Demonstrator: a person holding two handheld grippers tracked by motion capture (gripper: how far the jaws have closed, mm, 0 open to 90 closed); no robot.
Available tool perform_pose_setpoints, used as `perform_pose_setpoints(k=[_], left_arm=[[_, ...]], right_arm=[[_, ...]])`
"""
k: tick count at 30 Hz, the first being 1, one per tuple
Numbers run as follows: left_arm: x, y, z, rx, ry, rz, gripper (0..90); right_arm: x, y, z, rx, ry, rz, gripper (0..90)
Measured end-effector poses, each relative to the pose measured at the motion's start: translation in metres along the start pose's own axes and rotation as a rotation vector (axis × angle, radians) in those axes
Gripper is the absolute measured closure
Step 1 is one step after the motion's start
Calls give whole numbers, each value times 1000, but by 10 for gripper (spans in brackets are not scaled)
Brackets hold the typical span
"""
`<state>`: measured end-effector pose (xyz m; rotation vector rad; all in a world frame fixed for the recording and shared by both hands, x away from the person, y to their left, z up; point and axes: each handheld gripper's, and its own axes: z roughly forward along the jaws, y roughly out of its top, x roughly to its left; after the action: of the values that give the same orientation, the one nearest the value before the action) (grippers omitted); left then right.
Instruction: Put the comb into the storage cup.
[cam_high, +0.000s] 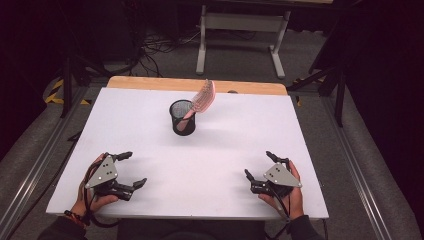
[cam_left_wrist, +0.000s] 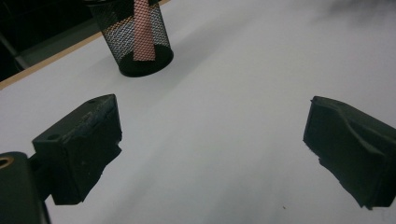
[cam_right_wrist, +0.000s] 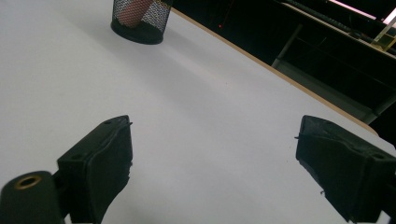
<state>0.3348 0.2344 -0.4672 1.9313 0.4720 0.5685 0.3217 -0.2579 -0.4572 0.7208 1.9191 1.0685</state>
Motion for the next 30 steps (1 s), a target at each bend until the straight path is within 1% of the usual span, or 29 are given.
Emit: perform_pose_setpoints(k=[1,4,7,10,17,22,23,26,30], left_arm=[[0,0,0,-1,0,-2,54],[0,-1,-1,3,6,-9,55],[1,-1,-2,-3,13,-16,55],[2,-1,-2,-2,15,-19,54],[0,-1,0,3,16,-15,55],[-1,0,0,-2,13,-9,55],[-1,0,0,5,13,-3,55],[0,0,-1,3,13,0,54],[-1,-1,-1,3,9,-4,54]], right_arm=[[0,0,0,0,0,0,111],[-1,-6,-4,-7,10,32,107],[-1,-10,-6,-2,9,33,107],[-1,-13,-7,1,16,50,91],[1,-12,-8,-3,10,32,85],[-1,-11,-9,-21,10,54,85],[-1,-11,-10,-21,8,51,85],[-1,-10,-11,-27,-1,48,86],[-1,-10,-12,-34,-12,52,90]])
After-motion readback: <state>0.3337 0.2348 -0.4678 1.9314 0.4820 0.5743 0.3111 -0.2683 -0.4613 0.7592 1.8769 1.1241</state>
